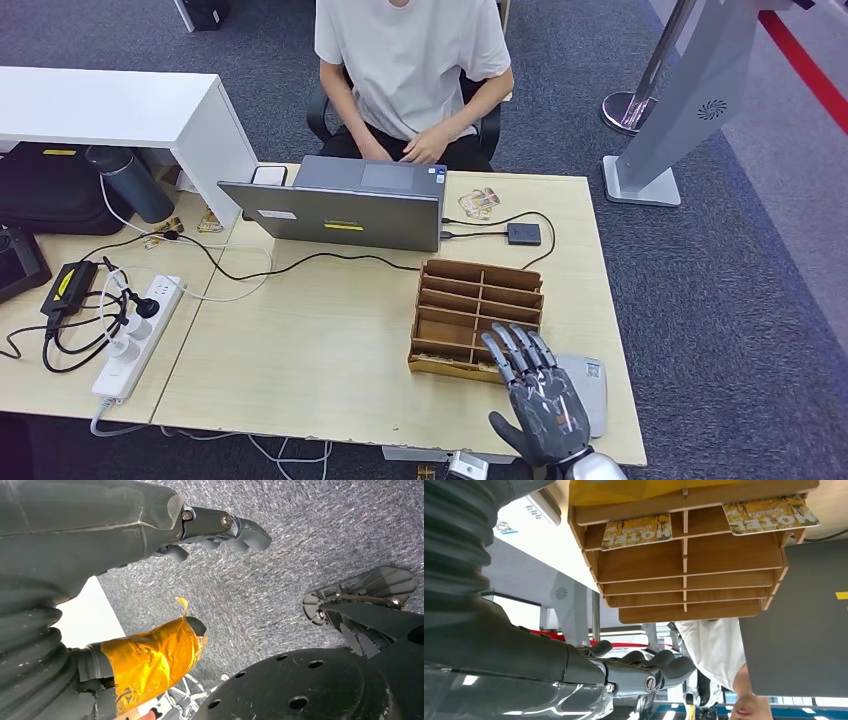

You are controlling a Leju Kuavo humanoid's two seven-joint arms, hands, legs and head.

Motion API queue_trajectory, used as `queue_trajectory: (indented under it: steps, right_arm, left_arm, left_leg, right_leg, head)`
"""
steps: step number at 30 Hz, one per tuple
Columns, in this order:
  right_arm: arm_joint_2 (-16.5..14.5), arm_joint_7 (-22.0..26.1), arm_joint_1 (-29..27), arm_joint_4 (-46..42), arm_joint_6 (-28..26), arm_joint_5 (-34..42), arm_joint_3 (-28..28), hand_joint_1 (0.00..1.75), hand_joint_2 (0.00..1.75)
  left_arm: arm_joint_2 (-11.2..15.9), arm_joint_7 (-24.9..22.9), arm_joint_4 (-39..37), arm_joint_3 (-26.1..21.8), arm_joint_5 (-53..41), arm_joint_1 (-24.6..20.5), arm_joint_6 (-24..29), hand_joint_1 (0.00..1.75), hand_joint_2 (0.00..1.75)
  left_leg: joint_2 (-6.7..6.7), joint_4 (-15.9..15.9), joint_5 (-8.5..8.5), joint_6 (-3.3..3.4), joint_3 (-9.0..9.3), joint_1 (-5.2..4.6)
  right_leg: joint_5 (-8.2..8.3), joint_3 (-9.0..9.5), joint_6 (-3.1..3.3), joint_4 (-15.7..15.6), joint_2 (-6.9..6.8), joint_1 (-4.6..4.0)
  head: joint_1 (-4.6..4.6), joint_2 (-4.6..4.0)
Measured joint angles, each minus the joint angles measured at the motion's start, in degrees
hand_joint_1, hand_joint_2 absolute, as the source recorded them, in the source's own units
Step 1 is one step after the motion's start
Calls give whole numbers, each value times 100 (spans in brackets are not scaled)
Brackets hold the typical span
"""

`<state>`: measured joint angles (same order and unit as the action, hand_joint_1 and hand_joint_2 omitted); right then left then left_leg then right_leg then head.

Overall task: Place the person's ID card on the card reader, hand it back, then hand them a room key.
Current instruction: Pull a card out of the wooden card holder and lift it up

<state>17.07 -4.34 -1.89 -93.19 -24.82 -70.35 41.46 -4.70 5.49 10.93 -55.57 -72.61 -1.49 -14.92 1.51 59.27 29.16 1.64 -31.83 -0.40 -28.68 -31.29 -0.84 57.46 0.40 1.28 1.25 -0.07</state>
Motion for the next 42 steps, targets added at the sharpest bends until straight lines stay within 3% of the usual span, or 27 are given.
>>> queue_trajectory:
  steps: [16,42]
  right_arm:
    - [-397,-23,178,709,-463,-117,-176,0,175]
    - [-698,-95,261,1483,-475,-217,-422,0,175]
  left_arm:
    - [-2,16,-41,1,-54,-13,-1,0,175]
    - [-1,17,-44,1,-126,-49,-3,0,175]
  left_leg:
    - [0,0,0,0,1,0]
    - [0,0,0,0,1,0]
  right_leg:
    - [0,0,0,1,0,0]
    - [0,0,0,1,0,0]
  head:
    - [0,0]
    - [0,0]
